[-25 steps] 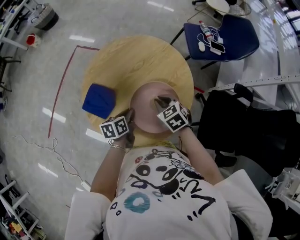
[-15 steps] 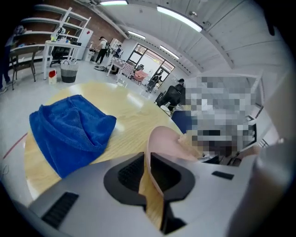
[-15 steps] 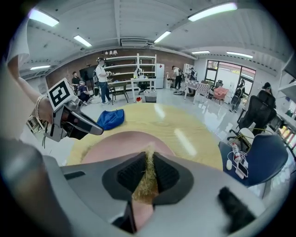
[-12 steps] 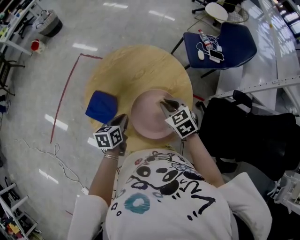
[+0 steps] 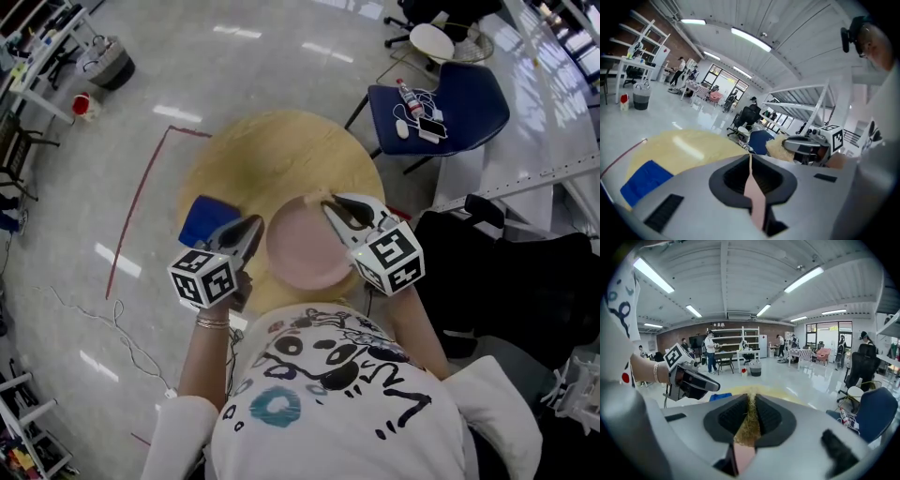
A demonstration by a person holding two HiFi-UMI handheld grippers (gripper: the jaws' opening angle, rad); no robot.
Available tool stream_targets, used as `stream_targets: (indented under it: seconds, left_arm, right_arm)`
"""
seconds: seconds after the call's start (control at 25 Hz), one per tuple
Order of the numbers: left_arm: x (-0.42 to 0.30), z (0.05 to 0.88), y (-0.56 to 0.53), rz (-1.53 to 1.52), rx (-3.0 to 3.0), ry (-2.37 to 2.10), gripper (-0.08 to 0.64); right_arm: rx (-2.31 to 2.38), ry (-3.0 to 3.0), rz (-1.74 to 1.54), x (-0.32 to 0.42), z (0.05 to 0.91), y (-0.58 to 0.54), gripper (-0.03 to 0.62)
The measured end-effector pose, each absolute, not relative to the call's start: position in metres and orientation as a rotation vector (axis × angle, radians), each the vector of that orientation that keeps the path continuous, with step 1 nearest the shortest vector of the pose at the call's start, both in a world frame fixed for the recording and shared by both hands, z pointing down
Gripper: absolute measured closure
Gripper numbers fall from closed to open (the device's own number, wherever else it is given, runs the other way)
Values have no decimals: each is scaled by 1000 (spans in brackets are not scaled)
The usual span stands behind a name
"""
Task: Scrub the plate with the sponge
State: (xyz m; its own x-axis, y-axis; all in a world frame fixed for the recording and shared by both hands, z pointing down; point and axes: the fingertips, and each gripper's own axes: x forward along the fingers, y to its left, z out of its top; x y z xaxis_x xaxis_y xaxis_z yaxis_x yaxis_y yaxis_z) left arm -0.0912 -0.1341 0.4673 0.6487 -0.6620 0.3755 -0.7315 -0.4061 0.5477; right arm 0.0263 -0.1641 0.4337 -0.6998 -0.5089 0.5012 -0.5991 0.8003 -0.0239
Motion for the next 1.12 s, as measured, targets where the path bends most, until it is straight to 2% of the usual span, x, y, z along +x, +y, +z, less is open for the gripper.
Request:
stream_targets:
  seconds: [0.48, 0.72, 1.12]
  left_arm:
    - [-73, 326, -144, 45, 2635, -1143, 534]
    - [-69, 299, -139, 66, 2759, -1169, 534]
    - [-67, 287, -142, 98, 2805, -1240, 534]
  right_arm:
    - [783, -2928, -35, 23, 303, -139, 528]
    - [832, -3001, -168, 37, 262, -132, 528]
    - [896, -2972, -241, 41, 247, -135, 529]
